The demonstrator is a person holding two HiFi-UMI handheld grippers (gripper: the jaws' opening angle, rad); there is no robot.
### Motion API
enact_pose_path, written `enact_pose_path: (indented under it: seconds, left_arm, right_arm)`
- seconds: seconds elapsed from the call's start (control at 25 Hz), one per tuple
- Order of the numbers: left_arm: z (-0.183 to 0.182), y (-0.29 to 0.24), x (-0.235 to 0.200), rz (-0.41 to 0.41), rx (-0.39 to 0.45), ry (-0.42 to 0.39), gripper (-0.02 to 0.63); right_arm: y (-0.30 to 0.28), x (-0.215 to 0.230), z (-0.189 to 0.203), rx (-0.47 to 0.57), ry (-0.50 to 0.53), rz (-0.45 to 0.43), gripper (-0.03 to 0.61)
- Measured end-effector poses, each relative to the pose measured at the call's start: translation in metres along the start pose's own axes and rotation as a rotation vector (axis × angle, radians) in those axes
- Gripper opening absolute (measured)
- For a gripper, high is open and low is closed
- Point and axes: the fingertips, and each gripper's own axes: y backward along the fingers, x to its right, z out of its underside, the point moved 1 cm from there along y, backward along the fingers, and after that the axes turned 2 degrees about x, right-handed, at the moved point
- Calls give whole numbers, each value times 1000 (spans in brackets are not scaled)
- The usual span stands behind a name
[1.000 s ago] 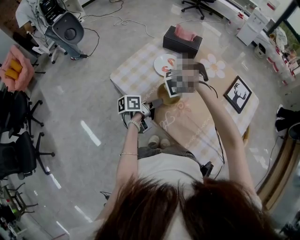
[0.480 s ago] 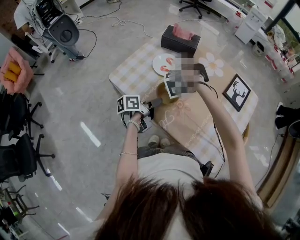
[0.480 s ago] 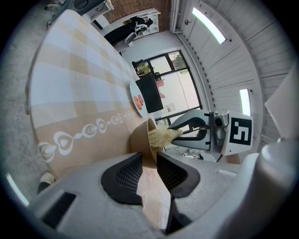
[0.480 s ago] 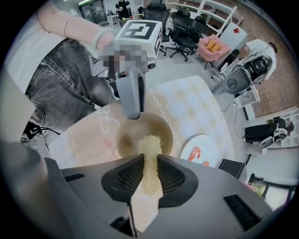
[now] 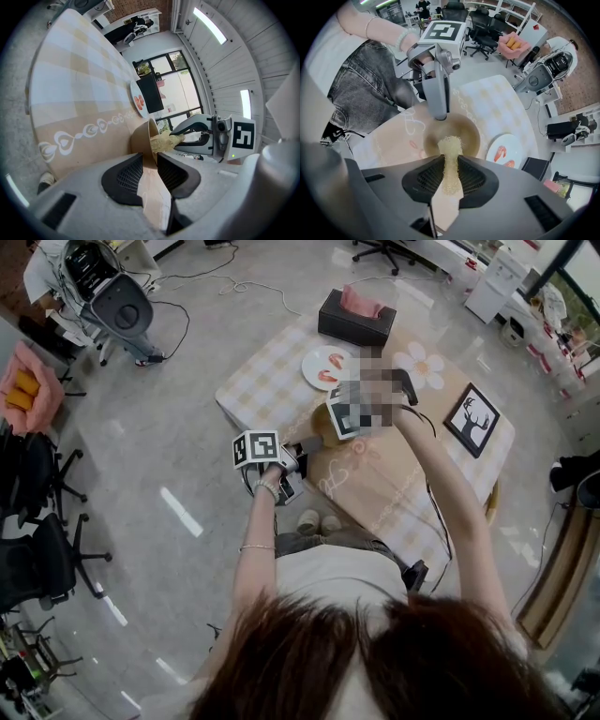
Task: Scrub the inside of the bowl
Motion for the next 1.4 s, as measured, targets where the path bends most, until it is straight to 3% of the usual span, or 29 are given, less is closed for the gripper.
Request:
enact_pose_path:
  seconds: [0.72, 1.4]
  left_arm:
    - [0, -2, 3, 7, -6, 0, 104]
    - [1, -2, 3, 7, -7, 6, 104]
  right_arm:
    - [1, -21, -2, -3, -50, -69, 78]
    - [3, -21, -25, 61, -47, -66, 78]
